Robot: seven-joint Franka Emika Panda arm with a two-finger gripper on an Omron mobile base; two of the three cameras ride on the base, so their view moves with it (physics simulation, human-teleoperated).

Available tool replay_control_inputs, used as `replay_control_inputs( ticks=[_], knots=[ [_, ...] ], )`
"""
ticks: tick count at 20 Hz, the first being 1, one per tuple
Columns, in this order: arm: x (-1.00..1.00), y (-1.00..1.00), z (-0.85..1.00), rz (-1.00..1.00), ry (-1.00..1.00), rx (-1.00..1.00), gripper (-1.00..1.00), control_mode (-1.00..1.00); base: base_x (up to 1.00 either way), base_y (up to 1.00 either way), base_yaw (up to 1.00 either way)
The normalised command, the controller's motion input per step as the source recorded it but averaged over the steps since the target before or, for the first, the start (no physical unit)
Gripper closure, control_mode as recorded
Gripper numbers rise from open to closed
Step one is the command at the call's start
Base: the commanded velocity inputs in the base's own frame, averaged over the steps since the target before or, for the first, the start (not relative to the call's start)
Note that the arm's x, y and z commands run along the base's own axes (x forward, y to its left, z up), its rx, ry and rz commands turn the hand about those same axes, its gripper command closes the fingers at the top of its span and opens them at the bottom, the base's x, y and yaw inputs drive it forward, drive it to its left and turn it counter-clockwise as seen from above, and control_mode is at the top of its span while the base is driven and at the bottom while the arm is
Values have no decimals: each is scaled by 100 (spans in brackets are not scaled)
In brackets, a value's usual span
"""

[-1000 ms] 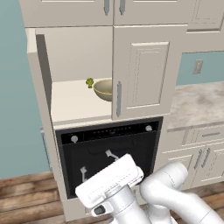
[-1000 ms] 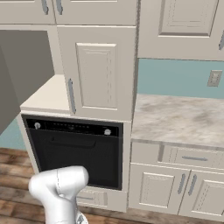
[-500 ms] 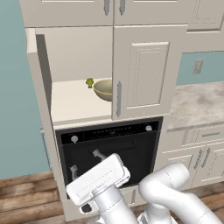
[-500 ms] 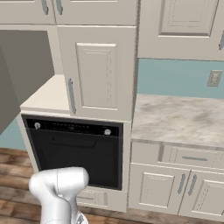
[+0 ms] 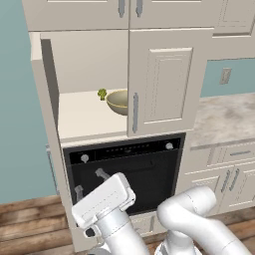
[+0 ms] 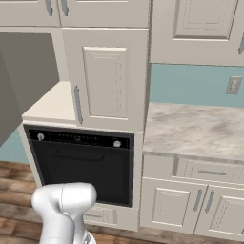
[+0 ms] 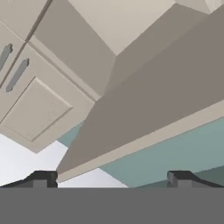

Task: Pick the mug and place it in the sink. Pick the bowl and place it in the open cabinet and then close the cabinet.

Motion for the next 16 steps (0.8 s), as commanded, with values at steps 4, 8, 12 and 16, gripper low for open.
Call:
replay_control_inputs(
  ticks=[4,8,12,16],
  knots=[
    [-60,40,0,-33,0,0,-100,-100,0,0,0],
    [-72,44,0,-33,-1,0,-100,-100,0,0,0],
    [-79,50,0,-34,-5,0,-100,-100,0,0,0],
    [-69,55,0,-33,-3,0,-100,-100,0,0,0]
  ],
)
